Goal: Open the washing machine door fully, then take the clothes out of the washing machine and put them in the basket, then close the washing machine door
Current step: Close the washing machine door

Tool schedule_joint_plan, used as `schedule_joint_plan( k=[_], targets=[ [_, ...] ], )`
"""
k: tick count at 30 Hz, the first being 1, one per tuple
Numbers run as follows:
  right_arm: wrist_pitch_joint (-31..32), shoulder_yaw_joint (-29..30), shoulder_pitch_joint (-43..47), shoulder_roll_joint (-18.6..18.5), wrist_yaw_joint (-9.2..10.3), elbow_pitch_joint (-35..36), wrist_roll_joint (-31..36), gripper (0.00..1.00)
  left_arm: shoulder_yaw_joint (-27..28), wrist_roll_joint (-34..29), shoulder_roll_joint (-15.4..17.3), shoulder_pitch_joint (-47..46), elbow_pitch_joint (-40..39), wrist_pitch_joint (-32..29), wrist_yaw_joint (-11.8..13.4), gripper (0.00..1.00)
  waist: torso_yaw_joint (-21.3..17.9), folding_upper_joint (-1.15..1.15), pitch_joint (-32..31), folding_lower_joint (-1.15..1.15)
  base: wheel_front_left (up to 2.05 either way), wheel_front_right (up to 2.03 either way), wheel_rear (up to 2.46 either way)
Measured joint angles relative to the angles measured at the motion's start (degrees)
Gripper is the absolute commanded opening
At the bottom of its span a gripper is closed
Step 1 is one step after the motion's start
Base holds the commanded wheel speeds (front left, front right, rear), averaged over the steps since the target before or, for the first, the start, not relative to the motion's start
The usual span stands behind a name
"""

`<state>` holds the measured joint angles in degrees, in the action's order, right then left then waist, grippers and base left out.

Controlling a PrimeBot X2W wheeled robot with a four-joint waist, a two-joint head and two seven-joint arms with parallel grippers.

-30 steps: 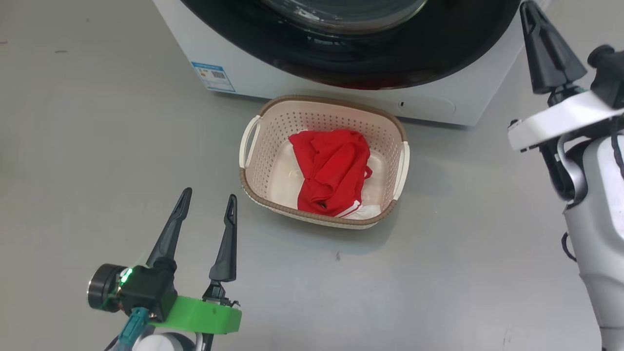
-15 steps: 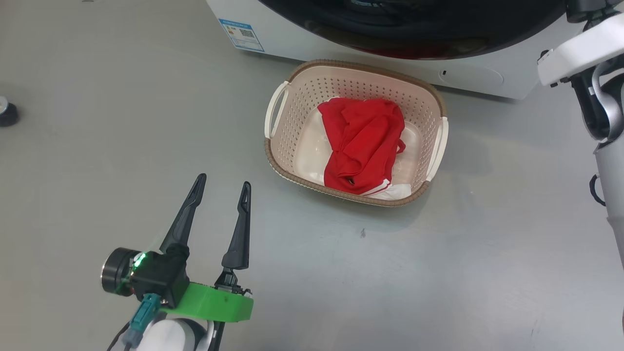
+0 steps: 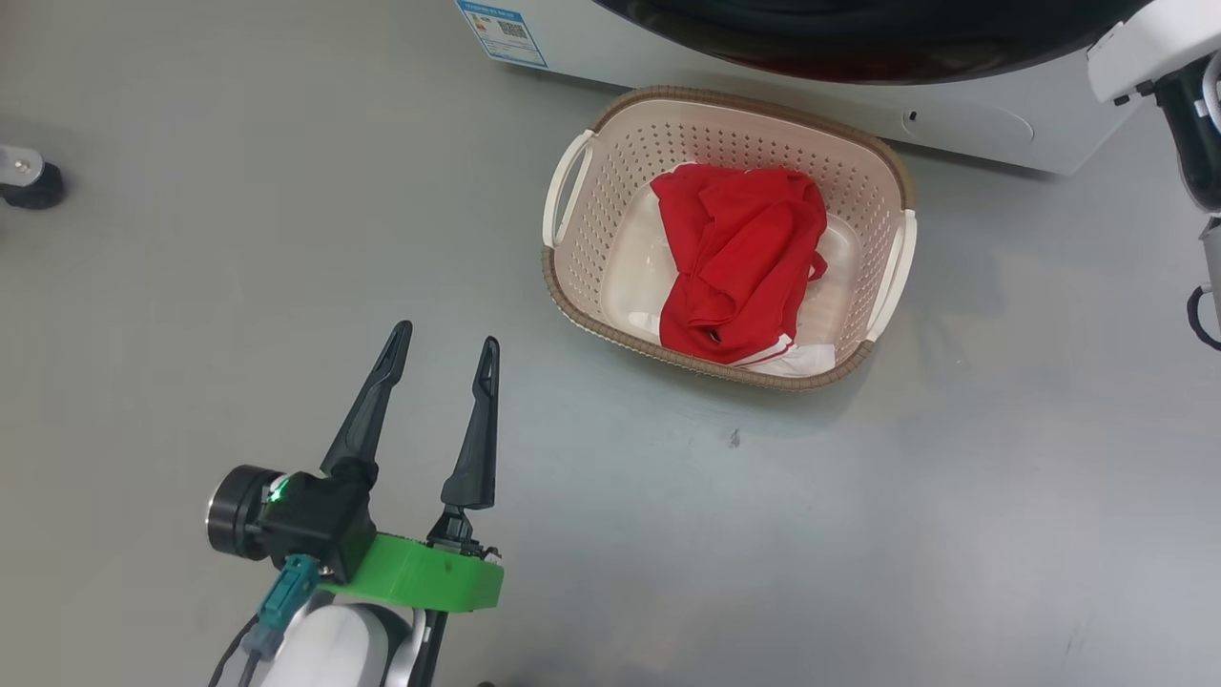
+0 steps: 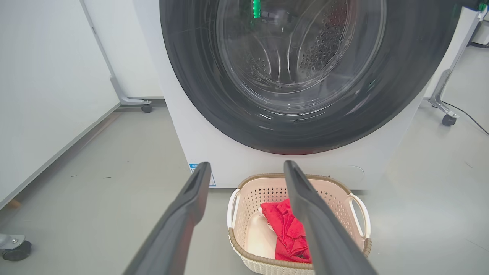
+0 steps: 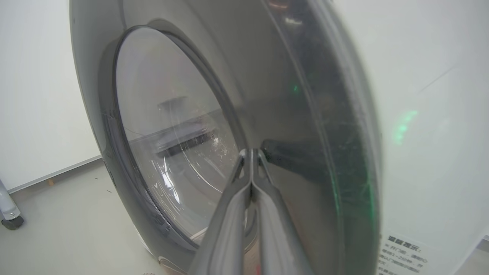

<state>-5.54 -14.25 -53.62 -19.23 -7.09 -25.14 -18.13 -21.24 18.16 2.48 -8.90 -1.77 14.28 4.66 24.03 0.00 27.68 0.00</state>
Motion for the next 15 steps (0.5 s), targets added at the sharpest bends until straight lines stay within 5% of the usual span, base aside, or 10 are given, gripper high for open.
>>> schedule_joint_plan(
  k=[15],
  targets=[
    [-0.15,-0.62,-6.2,-3.01,-0.52,-4.88,-0.71,0.0,-0.19,0.51,-0.23,-1.76,-0.21,0.16,0.0,1.0,0.75,0.0,1.62,0.0,0.0,0.0,0.0]
  ],
)
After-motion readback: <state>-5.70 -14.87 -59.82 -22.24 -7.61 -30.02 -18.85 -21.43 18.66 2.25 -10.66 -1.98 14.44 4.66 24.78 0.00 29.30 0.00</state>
